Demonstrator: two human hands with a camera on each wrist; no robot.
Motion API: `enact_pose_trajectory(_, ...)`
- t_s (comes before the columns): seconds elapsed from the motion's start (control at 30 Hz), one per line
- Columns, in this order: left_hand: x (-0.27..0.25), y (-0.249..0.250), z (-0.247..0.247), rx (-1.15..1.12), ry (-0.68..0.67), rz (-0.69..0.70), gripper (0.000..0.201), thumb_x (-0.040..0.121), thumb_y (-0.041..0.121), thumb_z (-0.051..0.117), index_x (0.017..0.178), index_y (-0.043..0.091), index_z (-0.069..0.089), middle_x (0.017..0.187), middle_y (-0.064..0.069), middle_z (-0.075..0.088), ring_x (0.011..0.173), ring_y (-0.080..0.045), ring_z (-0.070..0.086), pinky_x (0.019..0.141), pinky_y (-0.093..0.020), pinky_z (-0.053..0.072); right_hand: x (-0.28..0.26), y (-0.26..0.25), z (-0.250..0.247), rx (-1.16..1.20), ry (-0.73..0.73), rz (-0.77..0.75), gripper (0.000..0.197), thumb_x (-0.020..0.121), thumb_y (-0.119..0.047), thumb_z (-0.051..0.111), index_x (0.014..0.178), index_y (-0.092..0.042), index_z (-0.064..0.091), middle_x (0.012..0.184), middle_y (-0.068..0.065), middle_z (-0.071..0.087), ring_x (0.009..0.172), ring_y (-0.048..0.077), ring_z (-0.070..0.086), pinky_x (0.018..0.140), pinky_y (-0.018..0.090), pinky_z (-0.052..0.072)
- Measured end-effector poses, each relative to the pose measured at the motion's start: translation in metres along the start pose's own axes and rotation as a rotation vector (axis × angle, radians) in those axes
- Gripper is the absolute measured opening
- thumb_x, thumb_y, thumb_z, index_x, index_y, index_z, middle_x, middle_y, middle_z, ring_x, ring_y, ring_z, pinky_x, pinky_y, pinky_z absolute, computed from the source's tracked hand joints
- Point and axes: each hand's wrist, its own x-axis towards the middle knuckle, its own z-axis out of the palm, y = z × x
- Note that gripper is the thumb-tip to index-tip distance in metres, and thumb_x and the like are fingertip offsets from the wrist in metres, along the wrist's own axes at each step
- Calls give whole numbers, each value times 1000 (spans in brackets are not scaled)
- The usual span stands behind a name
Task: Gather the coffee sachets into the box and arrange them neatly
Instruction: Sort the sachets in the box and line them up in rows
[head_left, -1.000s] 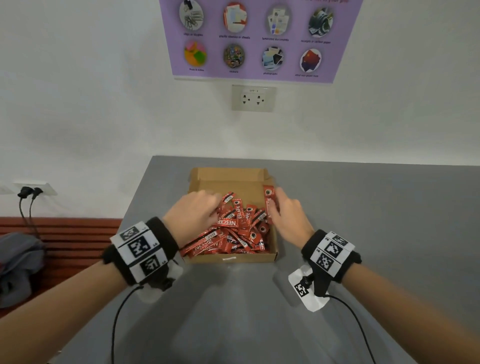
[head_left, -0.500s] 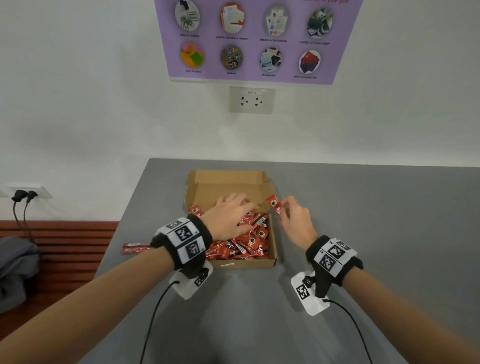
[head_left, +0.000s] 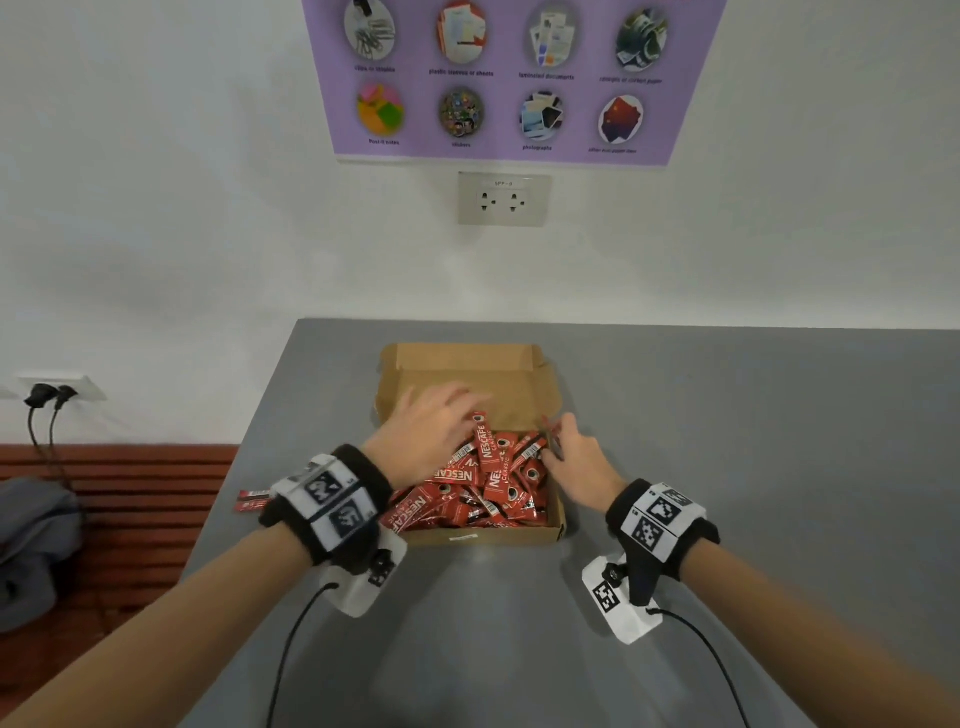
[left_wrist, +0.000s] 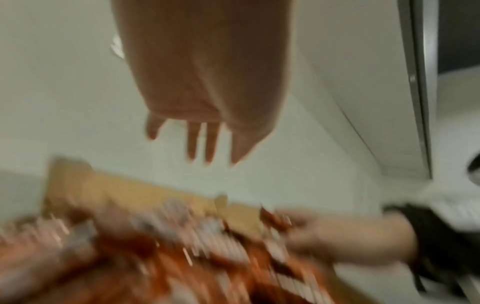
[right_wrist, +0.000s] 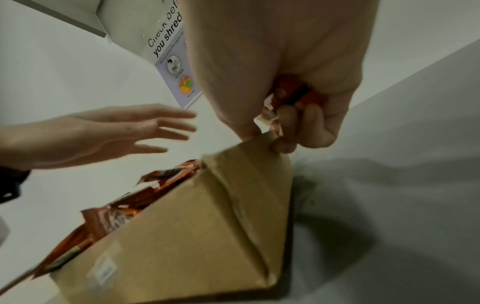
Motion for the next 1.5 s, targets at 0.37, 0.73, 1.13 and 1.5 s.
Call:
enact_pose_trajectory(0.37, -64, -87, 15, 259, -414, -542, 36, 90, 21, 55, 123, 9, 47, 124, -10, 54, 113, -25, 56, 92, -30, 47, 1, 4, 3, -60, 31, -19, 18, 96, -10, 44, 112, -4, 37, 101, 18, 62, 80, 25, 61, 66, 32, 50)
enact_pose_trajectory(0.73, -43, -91, 29, 76, -273, -443, 26, 88, 18, 57, 109, 3, 54, 111, -12, 55, 99, -26, 59, 82, -28, 46, -5, 5, 5, -64, 45, -44, 19, 97, -10, 43, 113, -3, 37, 105, 18, 62, 83, 25, 63, 66, 29, 51)
enact_pose_trajectory(1.13, -46, -113, -4, -33, -324, -532, 5, 80, 13, 67, 81, 9, 65, 81, -5, 66, 64, -11, 57, 54, -15, 43, 3, -29, -26, -396, 7, -170, 14, 98, -17, 38, 106, -7, 44, 75, -1, 52, 54, 9, 47, 52, 22, 42)
enact_pose_trajectory(1.5, -43, -111, -19, 90, -420, -638, 58, 73, 21, 75, 123, 14, 46, 122, -8, 55, 110, -23, 55, 80, -27, 47, 48, -39, -10, -381, -95, -139, 22, 94, -7, 46, 115, -1, 51, 104, 13, 60, 74, 19, 57, 63, 29, 51)
